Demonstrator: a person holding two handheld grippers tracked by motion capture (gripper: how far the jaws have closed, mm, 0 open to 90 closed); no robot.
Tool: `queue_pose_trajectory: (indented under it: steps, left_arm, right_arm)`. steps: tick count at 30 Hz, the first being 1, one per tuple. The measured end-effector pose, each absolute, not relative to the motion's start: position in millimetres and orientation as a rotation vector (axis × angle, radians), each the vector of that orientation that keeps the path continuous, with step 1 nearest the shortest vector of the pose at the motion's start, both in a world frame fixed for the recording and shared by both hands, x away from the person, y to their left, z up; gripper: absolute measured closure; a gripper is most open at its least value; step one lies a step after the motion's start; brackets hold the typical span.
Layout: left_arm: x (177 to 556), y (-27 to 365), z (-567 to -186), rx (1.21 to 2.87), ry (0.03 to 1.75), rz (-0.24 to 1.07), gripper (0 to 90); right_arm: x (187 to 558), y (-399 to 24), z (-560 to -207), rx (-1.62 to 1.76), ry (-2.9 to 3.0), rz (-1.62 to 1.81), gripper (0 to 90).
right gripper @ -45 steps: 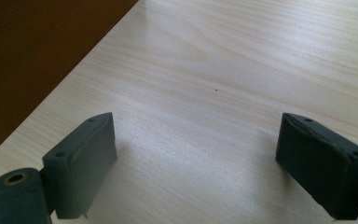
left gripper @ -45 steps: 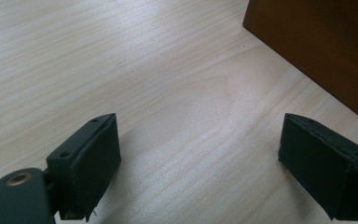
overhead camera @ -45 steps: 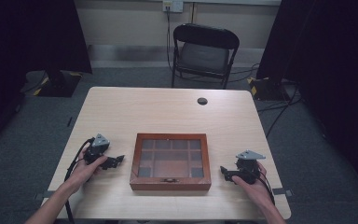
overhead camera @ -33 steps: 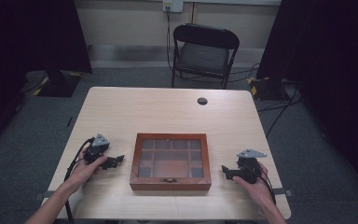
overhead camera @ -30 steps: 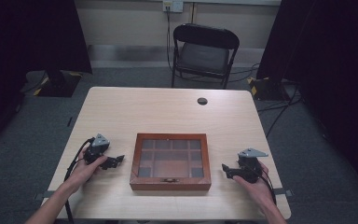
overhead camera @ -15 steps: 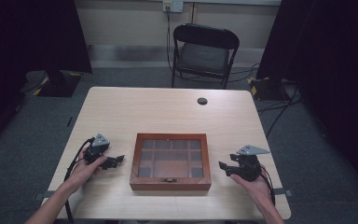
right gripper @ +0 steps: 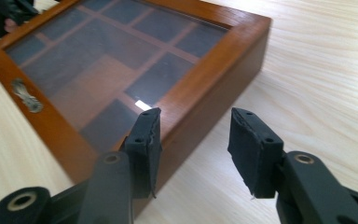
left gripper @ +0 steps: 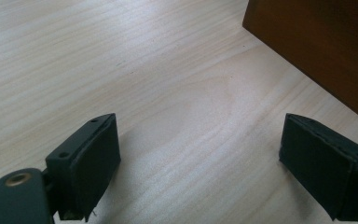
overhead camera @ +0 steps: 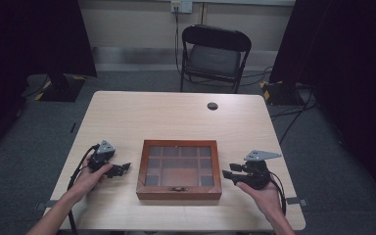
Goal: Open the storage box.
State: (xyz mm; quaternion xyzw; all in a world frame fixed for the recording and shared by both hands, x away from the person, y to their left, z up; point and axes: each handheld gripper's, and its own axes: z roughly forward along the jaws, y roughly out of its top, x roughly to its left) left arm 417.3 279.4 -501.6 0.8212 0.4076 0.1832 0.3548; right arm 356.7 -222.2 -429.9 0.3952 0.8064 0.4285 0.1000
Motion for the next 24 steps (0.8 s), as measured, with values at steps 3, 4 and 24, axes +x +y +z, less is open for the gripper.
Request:
queue_pose_trajectory:
  steps: [3,4,24]
  left_arm:
    - [417.4,279.6,-501.4,2.126,1.051,0.474,11.6]
    - [417.3,279.6,-501.5,2.126,1.052,0.472,11.6]
    - [417.6,279.3,-501.6,2.124,1.053,0.471,11.2]
  right_arm:
    - [355.4,-216.5,-426.7,1.142,2.412,1.296,58.3]
    - [355.3,-213.7,-425.2,1.134,2.422,1.31,59.2]
    - [356.0,-143.8,-411.3,0.897,2.604,1.411,71.2]
